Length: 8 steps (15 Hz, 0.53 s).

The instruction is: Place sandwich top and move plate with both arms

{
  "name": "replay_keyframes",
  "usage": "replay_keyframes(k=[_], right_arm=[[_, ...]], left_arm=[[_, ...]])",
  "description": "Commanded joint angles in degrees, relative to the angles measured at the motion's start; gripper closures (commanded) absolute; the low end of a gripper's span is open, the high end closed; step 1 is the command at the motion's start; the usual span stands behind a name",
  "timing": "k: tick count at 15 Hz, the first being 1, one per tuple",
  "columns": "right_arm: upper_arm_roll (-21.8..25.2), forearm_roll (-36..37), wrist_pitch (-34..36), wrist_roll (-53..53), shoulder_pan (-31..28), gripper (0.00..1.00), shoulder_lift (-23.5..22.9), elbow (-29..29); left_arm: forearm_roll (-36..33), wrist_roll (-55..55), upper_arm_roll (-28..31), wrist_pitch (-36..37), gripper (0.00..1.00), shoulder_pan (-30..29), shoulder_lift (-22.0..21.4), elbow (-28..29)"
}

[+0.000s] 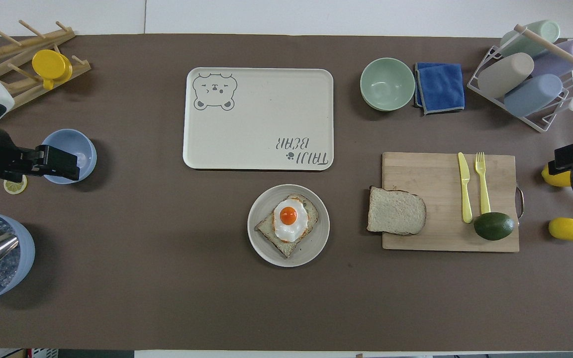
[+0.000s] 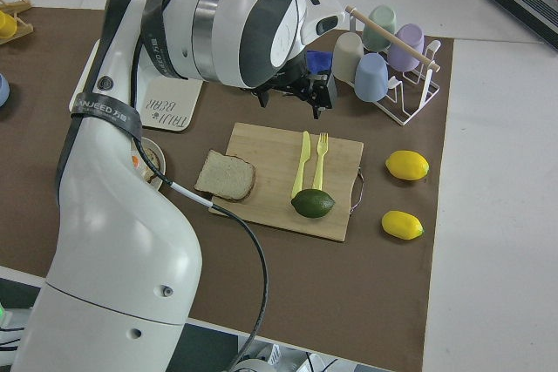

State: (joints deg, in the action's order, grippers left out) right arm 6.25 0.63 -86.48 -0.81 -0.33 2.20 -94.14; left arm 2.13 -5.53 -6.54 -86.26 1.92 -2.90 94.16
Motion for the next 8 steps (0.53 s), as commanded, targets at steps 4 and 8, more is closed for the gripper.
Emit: replay_keyframes(k=[4,8], right_arm=[[-0.7,-0.5,0.7,1.6,-0.5,0.0,-0.7,1.1],[-0.6,-0.4,0.1,1.0,-0.3,0.0,-0.7,0.9]], left_arm=[[0.7,-0.4,0.0,0.5,0.0,-0.3,-1.3,1.0],[0.7,-0.4,0.0,0.5,0.0,-0.3,-1.3,1.0]])
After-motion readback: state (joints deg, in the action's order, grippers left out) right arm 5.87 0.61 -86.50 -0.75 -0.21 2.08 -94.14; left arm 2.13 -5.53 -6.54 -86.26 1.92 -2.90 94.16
